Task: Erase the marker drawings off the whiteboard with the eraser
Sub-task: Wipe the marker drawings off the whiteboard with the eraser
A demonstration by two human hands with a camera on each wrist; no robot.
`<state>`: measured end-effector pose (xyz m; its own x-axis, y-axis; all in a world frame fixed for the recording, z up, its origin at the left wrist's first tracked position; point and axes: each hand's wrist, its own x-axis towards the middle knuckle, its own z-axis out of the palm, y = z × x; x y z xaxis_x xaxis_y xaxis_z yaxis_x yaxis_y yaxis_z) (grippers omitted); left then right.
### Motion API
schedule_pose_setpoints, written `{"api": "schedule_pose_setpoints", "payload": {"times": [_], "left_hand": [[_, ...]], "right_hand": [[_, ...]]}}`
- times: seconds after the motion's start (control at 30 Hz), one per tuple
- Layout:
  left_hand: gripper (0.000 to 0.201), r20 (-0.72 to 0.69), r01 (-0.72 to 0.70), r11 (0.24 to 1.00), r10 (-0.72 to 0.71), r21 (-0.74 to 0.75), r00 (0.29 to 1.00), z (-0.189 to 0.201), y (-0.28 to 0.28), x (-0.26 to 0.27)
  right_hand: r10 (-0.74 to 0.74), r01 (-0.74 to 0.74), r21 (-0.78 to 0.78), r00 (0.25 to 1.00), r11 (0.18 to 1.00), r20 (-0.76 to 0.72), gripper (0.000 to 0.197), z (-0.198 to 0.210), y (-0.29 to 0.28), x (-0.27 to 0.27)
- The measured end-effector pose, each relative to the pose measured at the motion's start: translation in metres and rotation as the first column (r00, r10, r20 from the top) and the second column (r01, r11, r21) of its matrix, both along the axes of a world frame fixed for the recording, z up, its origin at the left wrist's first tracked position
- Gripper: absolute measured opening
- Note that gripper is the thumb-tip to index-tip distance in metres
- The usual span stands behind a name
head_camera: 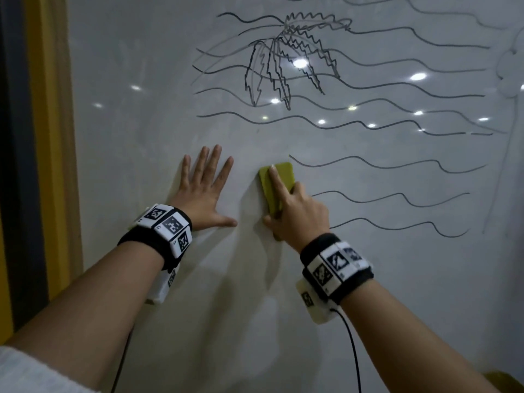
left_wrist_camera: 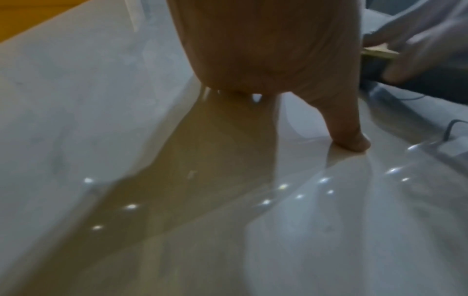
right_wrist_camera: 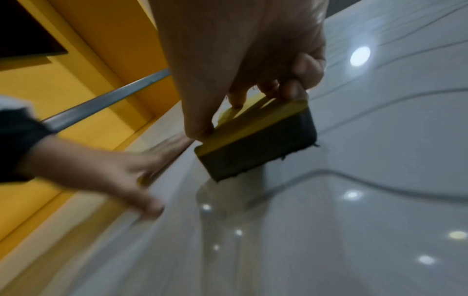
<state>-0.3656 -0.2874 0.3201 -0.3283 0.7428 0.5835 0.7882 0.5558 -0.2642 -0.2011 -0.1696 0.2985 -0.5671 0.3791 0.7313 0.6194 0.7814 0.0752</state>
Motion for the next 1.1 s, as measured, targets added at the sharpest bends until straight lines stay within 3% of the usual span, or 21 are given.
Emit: {"api": "schedule_pose_setpoints", "payload": {"times": [0.1,0.37,0.6,0.83,1.0,1.1], "left_hand": [[0.13,0.0,0.0,1.0,0.0,0.004,1.0,-0.001,0.001,0.0],[0.129,0.003,0.043,0.998,-0.043,0.044,0.999,-0.002,0.0,0.0],[0.13,0.007,0.034,0.998,-0.034,0.052,0.999,-0.004,0.002,-0.001],[0.129,-0.009,0.044,0.997,-0.043,0.058,0.999,-0.004,0.003,-0.005],[0.13,-0.025,0.066,0.996,-0.064,0.067,0.998,-0.005,0.002,-0.006],[0.129,-0.034,0.063,0.995,-0.06,0.071,0.998,-0.005,0.002,-0.007]], "right_hand": [[0.006,-0.006,-0.002,0.999,1.0,0.032,0.092,-0.02,0.003,0.005],[-0.012,0.013,0.084,1.0,0.996,-0.008,0.091,0.026,0.01,0.004],[0.122,-0.12,0.098,0.992,0.988,-0.016,0.107,-0.083,0.017,0.002],[0.188,-0.171,0.127,0.973,0.977,-0.138,0.099,-0.06,0.015,-0.012],[0.171,-0.174,0.164,0.985,0.971,0.028,0.105,-0.093,0.019,-0.005],[0.151,-0.147,0.143,0.988,0.979,-0.018,0.102,-0.084,0.026,0.0]]}}
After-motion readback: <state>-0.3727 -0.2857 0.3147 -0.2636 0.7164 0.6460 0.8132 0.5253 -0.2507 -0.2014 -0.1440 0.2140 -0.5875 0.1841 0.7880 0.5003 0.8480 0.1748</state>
